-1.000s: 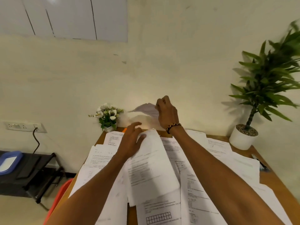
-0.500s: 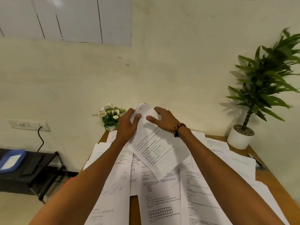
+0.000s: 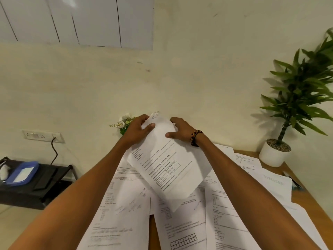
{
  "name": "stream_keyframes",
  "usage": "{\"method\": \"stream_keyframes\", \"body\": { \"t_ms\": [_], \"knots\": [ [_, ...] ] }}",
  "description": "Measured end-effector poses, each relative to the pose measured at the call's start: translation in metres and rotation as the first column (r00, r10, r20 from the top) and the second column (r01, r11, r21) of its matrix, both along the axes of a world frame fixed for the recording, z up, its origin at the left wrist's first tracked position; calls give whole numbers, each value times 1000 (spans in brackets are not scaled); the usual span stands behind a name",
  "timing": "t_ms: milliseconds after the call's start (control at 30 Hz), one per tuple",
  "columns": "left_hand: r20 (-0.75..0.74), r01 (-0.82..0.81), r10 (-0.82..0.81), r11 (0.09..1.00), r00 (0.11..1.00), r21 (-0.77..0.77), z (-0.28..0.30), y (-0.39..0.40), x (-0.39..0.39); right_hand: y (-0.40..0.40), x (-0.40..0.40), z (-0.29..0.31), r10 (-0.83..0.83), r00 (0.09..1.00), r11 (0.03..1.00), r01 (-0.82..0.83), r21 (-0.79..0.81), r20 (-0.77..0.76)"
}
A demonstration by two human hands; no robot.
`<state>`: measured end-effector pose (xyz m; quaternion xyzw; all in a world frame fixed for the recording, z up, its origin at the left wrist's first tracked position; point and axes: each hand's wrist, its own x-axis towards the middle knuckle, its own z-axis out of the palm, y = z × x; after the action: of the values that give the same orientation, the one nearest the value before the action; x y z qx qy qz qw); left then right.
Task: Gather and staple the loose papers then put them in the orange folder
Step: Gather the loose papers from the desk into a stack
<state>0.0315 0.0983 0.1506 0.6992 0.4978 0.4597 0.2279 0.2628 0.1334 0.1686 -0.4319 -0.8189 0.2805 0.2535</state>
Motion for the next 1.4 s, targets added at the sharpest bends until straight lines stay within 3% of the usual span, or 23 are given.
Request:
{"method": "stream_keyframes", "body": {
  "t_ms": [100, 300, 433, 500, 567, 633, 700, 767, 900, 1100, 1167, 1267, 1400],
  "knots": [
    [110, -7, 14, 998, 994, -64, -7, -2, -16, -3, -7, 1, 26, 998, 994, -20, -107, 56],
    [139, -65, 82, 990, 987, -122, -31, -6, -52, -10, -18, -27, 167, 973, 936, -105, -336, 160],
    [113, -141, 157, 980, 981, -140, -34, -8, -82, -23, -24, -44, 94, 988, 898, -31, -439, 121],
    [103, -207, 220, 970, 970, -129, -33, -8, -102, -33, -22, -54, -25, 999, 812, 0, -584, -34],
    [100, -246, 257, 963, 961, -113, -28, -10, -120, -33, -17, -74, -188, 962, 666, -24, -745, -199],
    [119, -255, 270, 958, 955, -128, -22, -14, -134, -34, -11, -94, -237, 947, 561, -47, -826, -215],
    [141, -226, 251, 959, 958, -173, -21, -18, -145, -35, -9, -112, -201, 971, 514, -9, -858, -130],
    [142, -157, 194, 959, 971, -237, -23, -24, -149, -42, -9, -120, -106, 994, 549, 58, -834, -1],
    [68, -38, 65, 940, 996, -339, -40, -31, -137, -46, -14, -129, 114, 967, 761, 62, -645, 228],
    [133, 94, -33, 869, 991, -487, -60, -30, -122, -39, -17, -126, 381, 811, 843, -106, -527, 445],
    [138, 135, -73, 840, 988, -525, -66, -27, -119, -36, -17, -133, 355, 793, 876, -97, -472, 495],
    [87, 143, -114, 821, 990, -553, -80, -24, -112, -32, -15, -141, 219, 855, 920, -20, -392, 471],
    [-259, 17, -184, 843, 948, -538, -104, -19, -102, -26, -15, -150, 136, 866, 937, 45, -347, 481]
  ]
}}
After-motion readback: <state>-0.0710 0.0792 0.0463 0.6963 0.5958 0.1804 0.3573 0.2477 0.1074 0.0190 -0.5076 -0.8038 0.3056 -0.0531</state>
